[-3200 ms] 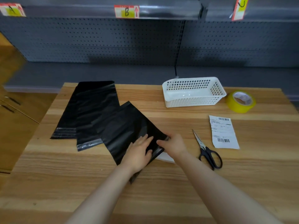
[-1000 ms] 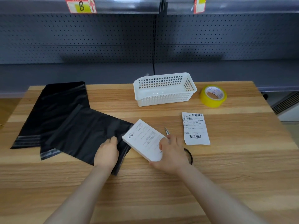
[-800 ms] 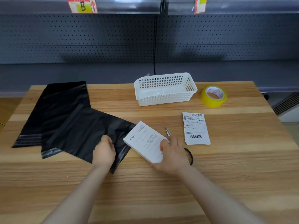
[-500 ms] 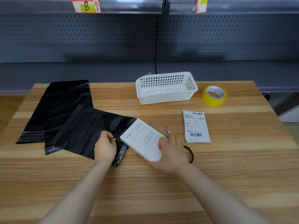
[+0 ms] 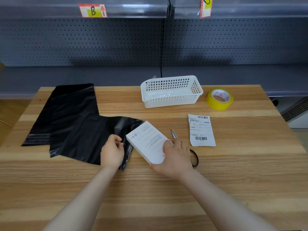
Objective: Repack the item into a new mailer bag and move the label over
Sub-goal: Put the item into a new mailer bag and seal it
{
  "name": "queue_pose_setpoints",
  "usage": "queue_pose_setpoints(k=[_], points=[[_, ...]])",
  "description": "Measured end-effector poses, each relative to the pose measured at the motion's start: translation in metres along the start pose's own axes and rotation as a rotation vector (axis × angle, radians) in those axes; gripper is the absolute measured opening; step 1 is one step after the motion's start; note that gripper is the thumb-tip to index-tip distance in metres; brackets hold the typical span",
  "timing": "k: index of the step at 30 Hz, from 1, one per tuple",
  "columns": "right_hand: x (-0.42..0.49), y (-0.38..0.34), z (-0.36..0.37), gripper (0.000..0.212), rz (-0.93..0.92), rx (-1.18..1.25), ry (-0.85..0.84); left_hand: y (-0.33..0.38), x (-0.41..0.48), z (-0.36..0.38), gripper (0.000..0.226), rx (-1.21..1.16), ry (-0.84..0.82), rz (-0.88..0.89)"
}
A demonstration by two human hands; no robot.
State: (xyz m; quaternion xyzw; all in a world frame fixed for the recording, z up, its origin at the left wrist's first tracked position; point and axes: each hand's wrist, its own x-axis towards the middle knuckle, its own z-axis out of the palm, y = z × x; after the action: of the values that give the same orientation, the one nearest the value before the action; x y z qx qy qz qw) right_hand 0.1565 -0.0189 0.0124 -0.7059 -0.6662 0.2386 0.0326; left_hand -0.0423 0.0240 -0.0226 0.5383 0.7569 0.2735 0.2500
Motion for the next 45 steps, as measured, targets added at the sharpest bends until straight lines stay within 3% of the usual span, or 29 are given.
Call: queue_pose_setpoints(k=[7, 13, 21, 28, 33, 37, 42, 45], points=[[0.002, 0.000, 0.000, 0.068, 0.029, 0.119, -0.018, 0.002, 0.004, 0.001, 0.006, -0.242, -0.044, -0.280], [0.008, 0.005, 0.012, 0.073, -0.020, -0.108, -0.022, -0.011, 0.010, -0.001, 0.010, -0.394, -0.053, -0.400], [0.009, -0.003, 0.015, 0.070, -0.121, -0.156, -0.019, -0.003, 0.006, -0.006, 0.009, -0.365, -0.032, -0.202], [0.010, -0.001, 0.012, 0.058, -0.272, -0.071, -0.103, 0.005, 0.003, -0.012, 0.011, -0.068, -0.164, 0.093], [0.011, -0.008, 0.014, 0.058, -0.284, 0.010, -0.092, 0.015, -0.006, -0.009, 0.015, -0.077, -0.255, 0.167], [0.017, -0.015, 0.018, 0.061, -0.271, 0.049, -0.085, 0.022, -0.015, -0.001, 0.022, -0.122, -0.314, 0.187], [0.017, -0.012, 0.027, 0.054, -0.196, 0.159, -0.075, 0.025, -0.021, 0.006, 0.014, -0.128, -0.328, 0.160], [0.017, -0.007, 0.026, 0.028, 0.025, 0.370, 0.031, 0.026, -0.022, 0.006, 0.011, -0.112, -0.318, 0.147]])
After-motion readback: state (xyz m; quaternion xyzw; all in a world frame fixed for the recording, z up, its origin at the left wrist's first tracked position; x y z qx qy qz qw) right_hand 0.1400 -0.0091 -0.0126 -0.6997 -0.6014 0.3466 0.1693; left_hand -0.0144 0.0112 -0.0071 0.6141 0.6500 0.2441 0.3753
